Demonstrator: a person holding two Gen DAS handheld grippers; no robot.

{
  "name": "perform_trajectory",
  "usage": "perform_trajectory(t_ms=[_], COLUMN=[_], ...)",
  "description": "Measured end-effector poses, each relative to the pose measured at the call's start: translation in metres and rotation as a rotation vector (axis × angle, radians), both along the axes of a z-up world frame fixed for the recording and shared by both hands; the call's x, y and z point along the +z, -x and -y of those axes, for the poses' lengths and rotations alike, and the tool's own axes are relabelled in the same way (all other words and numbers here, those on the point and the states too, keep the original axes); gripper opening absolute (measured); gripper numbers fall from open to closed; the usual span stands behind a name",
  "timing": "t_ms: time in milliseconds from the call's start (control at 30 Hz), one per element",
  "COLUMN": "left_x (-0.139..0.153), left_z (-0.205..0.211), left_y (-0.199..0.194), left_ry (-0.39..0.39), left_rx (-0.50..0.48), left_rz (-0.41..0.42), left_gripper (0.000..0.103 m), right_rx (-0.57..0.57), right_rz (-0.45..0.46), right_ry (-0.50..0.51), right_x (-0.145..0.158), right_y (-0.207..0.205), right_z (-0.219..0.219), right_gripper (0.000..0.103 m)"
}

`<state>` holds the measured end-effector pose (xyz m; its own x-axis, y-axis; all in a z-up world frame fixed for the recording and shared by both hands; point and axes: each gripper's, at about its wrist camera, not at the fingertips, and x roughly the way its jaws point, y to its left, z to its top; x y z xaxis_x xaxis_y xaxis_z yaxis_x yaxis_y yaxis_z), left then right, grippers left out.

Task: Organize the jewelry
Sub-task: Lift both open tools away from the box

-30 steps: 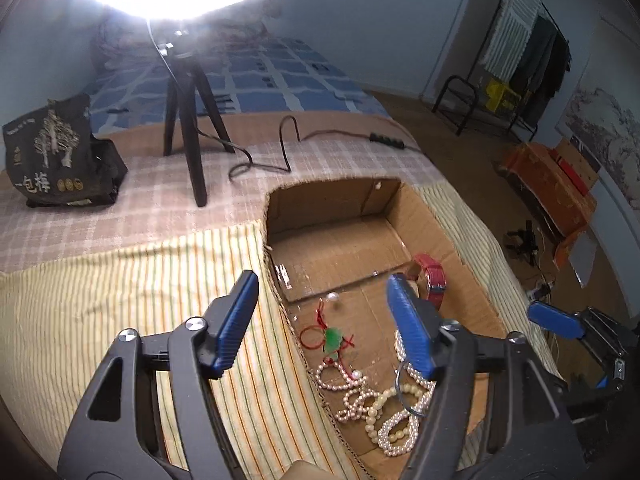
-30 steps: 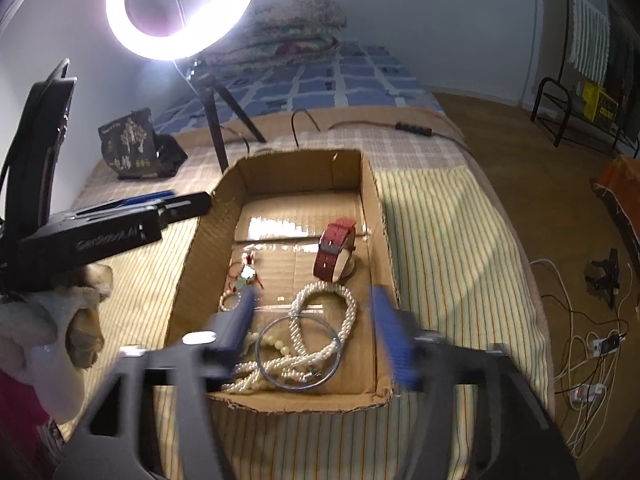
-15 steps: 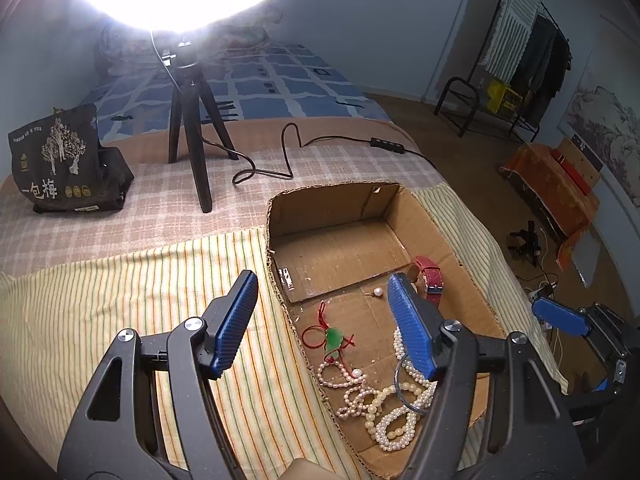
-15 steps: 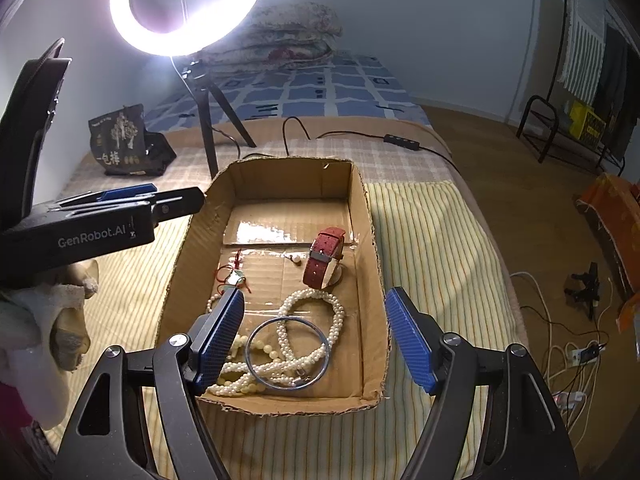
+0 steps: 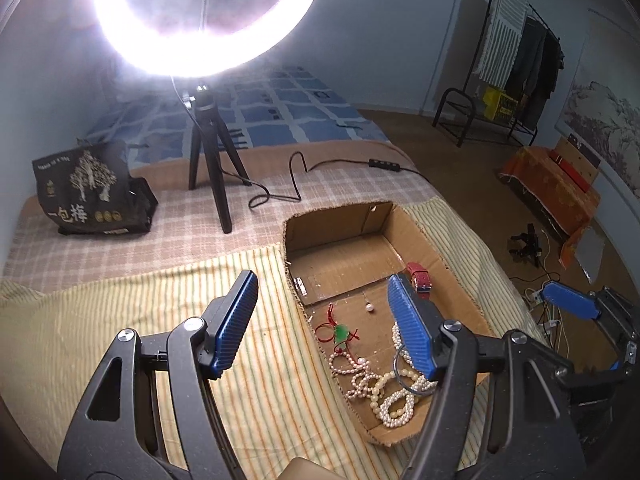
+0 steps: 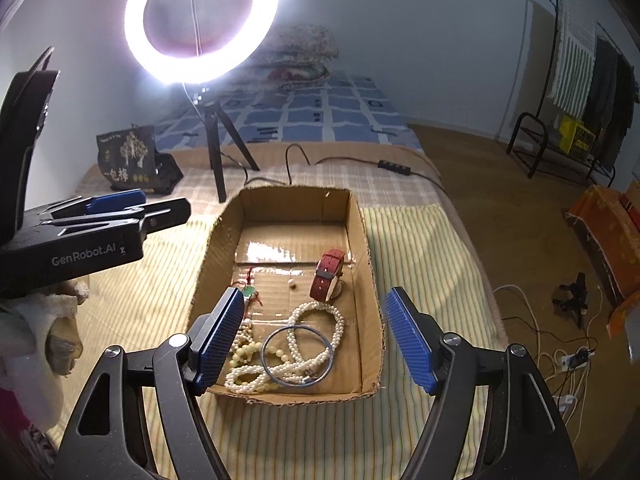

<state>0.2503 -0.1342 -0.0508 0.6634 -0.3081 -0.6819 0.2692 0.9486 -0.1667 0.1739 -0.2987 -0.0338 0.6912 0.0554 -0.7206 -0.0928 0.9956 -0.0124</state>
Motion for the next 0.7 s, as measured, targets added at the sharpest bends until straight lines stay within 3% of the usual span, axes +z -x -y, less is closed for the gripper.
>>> perform_trajectory(t_ms=[600, 700], left_x=[0.050, 0.053], left_z=[-0.048, -0.055], left_y=[0.069, 0.083], left_ry=[-0.032, -0.039], left_rx=[0.027, 0.030], left_rz=[0.109, 0.134], left_gripper=[0.070, 0.083], right_rx=[-0.008, -0.016], right_rz=[0.134, 0.151], right_ry=[0.068, 0.073], right_x=[0.044, 0.048], right_y=[0.045, 0.051], right_z=[-0.026, -0.030], right_gripper=[0.073, 0.073])
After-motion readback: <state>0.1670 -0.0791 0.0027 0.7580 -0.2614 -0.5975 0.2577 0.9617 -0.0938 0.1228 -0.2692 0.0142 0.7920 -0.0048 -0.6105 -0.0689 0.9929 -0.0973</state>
